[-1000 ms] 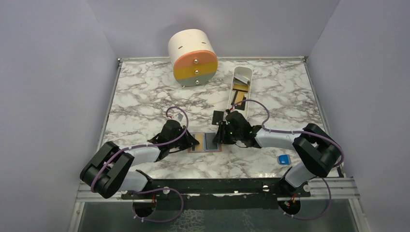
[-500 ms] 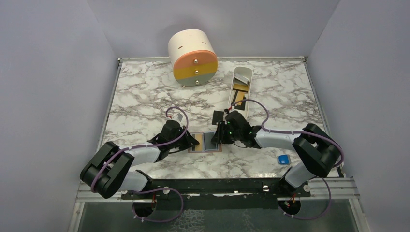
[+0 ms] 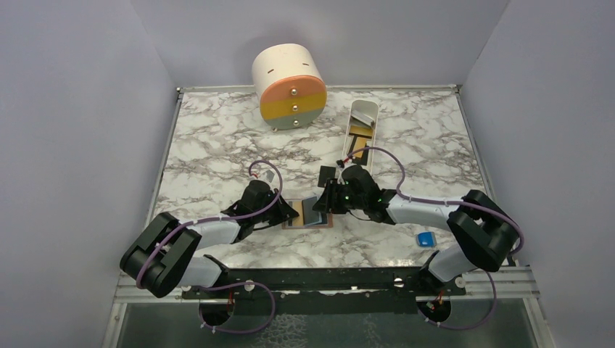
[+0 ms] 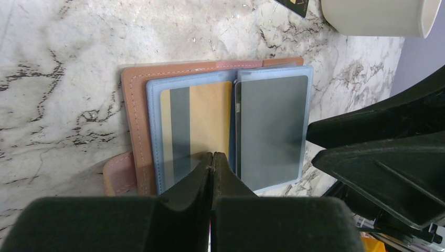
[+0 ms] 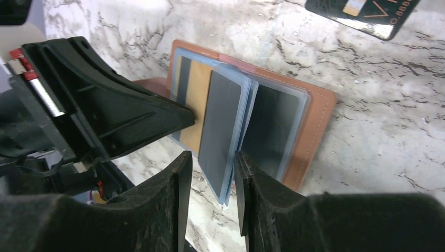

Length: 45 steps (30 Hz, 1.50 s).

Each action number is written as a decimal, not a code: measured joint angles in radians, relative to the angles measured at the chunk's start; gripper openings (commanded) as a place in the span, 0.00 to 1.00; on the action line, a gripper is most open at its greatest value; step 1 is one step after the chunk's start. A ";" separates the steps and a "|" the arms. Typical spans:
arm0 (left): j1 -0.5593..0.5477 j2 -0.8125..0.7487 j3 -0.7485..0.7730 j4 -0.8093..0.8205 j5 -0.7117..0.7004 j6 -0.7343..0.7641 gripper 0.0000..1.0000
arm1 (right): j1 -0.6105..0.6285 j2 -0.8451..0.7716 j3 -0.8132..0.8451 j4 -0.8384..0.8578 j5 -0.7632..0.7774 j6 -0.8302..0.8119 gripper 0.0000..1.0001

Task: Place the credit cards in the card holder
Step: Turn over the card slot in the card holder.

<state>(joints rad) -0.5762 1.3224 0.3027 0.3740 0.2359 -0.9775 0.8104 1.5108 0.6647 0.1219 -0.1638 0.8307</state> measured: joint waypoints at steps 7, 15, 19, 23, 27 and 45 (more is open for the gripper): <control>0.000 0.000 0.000 0.000 0.000 0.000 0.00 | 0.000 -0.009 0.000 0.037 -0.041 0.012 0.35; 0.000 0.000 0.000 0.000 0.000 0.000 0.00 | 0.000 -0.009 0.000 0.051 -0.062 0.015 0.35; 0.000 0.000 0.000 0.000 0.000 0.000 0.00 | 0.000 -0.007 0.000 0.059 -0.068 0.018 0.35; 0.000 0.000 0.000 0.000 0.000 -0.001 0.00 | 0.000 -0.001 0.000 0.060 -0.071 0.021 0.35; 0.000 0.000 0.000 0.000 0.000 -0.001 0.00 | 0.000 0.006 0.000 0.068 -0.076 0.022 0.35; 0.000 -0.006 -0.003 0.000 0.002 -0.015 0.00 | 0.009 0.024 0.001 0.100 -0.112 0.040 0.28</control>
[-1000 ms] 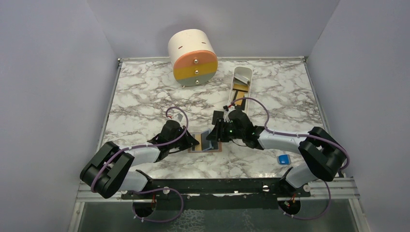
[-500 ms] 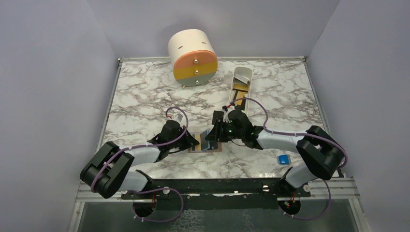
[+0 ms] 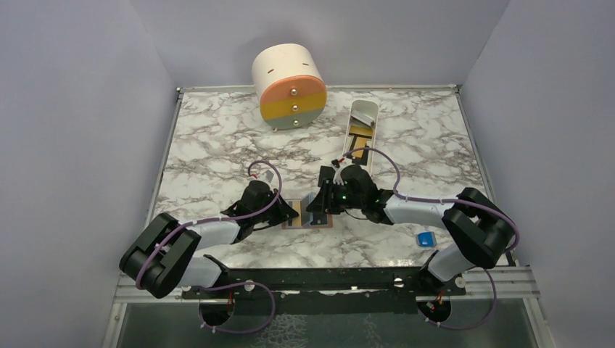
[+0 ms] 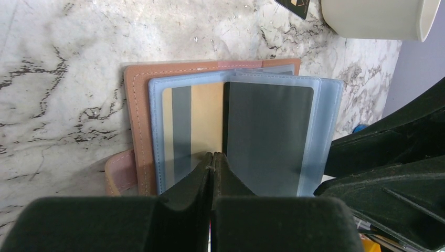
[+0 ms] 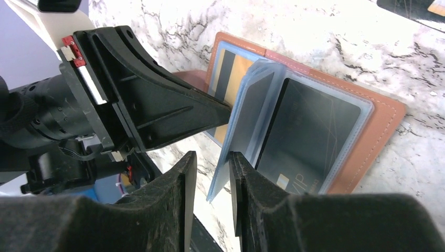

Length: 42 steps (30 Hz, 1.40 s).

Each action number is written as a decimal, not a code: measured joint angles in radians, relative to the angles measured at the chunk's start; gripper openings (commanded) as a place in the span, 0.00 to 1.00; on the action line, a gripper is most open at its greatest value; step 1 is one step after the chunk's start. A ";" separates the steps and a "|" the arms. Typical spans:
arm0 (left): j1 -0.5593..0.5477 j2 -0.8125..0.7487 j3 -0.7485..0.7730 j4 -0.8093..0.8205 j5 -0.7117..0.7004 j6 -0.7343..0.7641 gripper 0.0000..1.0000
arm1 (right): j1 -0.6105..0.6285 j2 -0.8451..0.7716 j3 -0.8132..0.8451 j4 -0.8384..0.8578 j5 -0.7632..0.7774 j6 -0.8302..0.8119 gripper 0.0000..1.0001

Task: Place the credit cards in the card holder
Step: Turn over the card slot in the card holder.

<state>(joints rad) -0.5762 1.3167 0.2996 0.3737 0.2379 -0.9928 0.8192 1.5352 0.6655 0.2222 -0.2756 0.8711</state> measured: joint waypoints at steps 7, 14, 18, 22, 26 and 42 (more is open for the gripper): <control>0.000 0.000 -0.001 0.000 0.000 -0.003 0.00 | 0.000 0.004 -0.011 0.061 -0.017 0.025 0.20; 0.000 -0.005 -0.005 0.000 0.000 -0.004 0.00 | 0.000 0.009 -0.027 0.090 -0.030 0.041 0.09; 0.000 -0.006 -0.005 0.000 0.000 -0.004 0.00 | 0.000 0.009 -0.029 0.093 -0.029 0.041 0.06; 0.000 -0.007 -0.006 0.000 0.000 -0.004 0.00 | 0.000 0.009 -0.029 0.092 -0.029 0.041 0.04; 0.000 -0.024 -0.008 -0.016 -0.001 -0.006 0.11 | 0.000 0.009 -0.029 0.091 -0.029 0.041 0.04; 0.000 -0.201 0.027 -0.171 -0.019 -0.018 0.39 | 0.004 0.014 -0.029 0.084 -0.029 0.041 0.03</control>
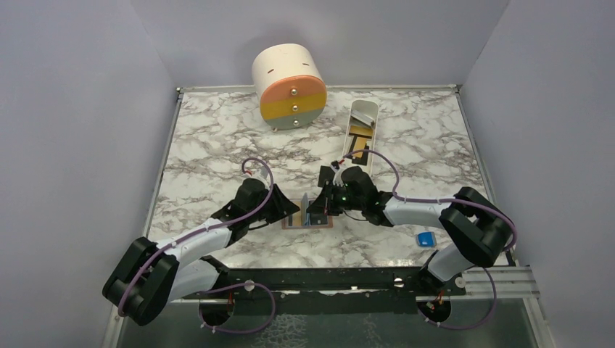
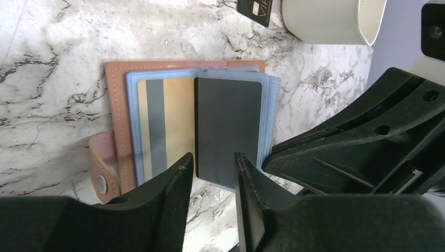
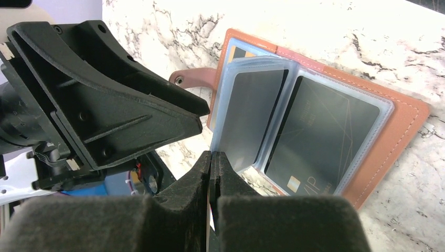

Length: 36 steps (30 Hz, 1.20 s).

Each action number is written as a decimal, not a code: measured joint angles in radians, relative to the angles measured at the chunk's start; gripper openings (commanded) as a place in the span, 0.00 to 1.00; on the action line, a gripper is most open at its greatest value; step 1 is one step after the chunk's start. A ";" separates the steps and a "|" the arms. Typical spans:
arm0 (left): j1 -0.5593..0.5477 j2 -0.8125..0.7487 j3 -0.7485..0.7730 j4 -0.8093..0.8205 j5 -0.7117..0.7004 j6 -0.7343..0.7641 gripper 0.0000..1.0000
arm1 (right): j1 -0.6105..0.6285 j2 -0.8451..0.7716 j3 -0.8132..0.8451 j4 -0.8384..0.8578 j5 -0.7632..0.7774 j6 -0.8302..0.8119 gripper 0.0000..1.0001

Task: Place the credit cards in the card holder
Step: Turn over the card slot in the card holder.

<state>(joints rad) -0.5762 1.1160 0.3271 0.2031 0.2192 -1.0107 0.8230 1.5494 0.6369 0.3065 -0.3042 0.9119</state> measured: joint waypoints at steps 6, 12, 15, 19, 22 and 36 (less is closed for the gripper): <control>0.000 0.000 0.000 -0.003 0.003 -0.006 0.44 | 0.004 0.009 0.017 -0.010 0.000 0.000 0.03; 0.000 -0.019 0.000 -0.002 0.017 -0.010 0.48 | 0.013 0.013 0.033 -0.023 0.000 0.000 0.03; 0.000 -0.033 0.000 0.002 0.023 -0.010 0.48 | 0.016 0.017 0.036 -0.024 0.000 0.000 0.03; 0.000 -0.034 0.000 0.013 0.029 -0.011 0.48 | 0.022 0.026 0.045 -0.029 0.000 0.000 0.03; 0.000 -0.034 0.000 0.013 0.030 -0.011 0.48 | 0.025 0.027 0.048 -0.031 0.000 0.000 0.03; 0.000 -0.034 0.015 -0.055 0.011 0.014 0.31 | 0.029 0.027 0.048 -0.048 0.008 0.000 0.03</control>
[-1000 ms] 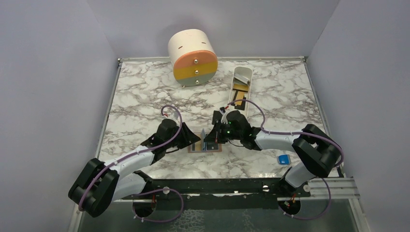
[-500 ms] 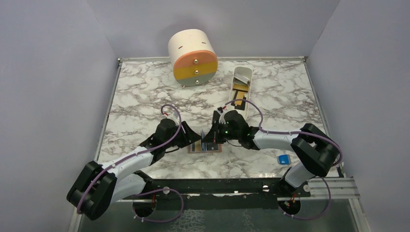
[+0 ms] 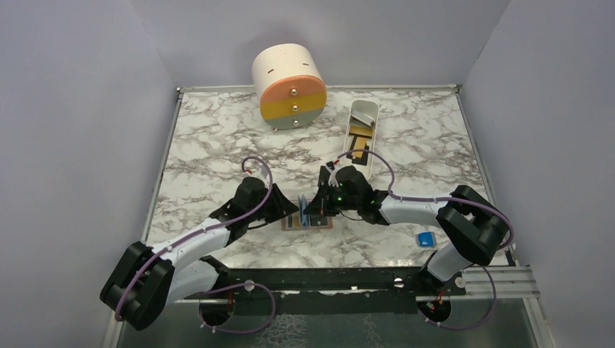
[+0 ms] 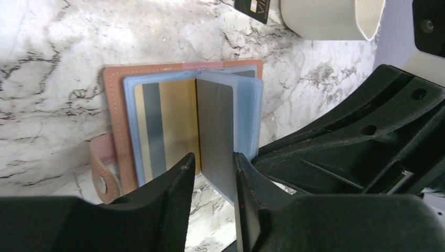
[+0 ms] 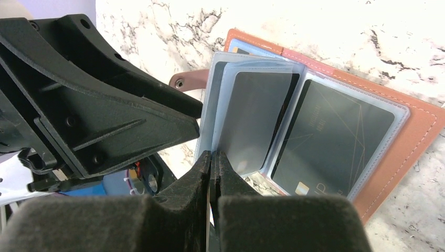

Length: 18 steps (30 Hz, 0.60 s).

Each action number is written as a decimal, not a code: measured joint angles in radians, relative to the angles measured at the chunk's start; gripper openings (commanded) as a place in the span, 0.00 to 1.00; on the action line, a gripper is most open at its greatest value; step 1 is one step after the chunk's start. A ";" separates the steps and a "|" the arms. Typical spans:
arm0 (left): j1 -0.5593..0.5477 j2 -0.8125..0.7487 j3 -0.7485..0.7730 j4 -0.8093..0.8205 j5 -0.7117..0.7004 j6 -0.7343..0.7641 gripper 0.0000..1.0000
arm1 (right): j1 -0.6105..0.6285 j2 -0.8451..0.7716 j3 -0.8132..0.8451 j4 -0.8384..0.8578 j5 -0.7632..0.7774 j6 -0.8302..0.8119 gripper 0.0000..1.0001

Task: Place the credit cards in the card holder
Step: Turn over the card slot in the card holder.

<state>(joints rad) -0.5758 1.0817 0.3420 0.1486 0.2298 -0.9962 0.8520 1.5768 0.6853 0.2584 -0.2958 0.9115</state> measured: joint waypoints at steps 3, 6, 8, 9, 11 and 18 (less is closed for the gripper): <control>0.000 0.000 0.022 -0.046 -0.027 0.017 0.26 | 0.000 0.000 0.002 -0.010 0.013 -0.002 0.03; 0.000 0.000 0.042 -0.093 -0.059 0.032 0.22 | 0.001 -0.006 0.006 -0.027 0.027 -0.010 0.03; 0.000 0.000 0.054 -0.129 -0.085 0.043 0.22 | 0.002 -0.014 0.009 -0.044 0.040 -0.019 0.06; 0.000 0.000 0.060 -0.148 -0.098 0.047 0.22 | 0.004 -0.019 0.012 -0.060 0.050 -0.024 0.07; 0.000 0.000 0.072 -0.188 -0.131 0.054 0.22 | 0.005 -0.030 0.023 -0.100 0.075 -0.035 0.12; 0.001 -0.011 0.092 -0.294 -0.211 0.072 0.28 | 0.005 -0.120 0.028 -0.290 0.216 -0.104 0.29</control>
<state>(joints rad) -0.5751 1.0706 0.4335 -0.1459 0.0185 -0.9245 0.8574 1.4570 0.7132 -0.0311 -0.0799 0.8074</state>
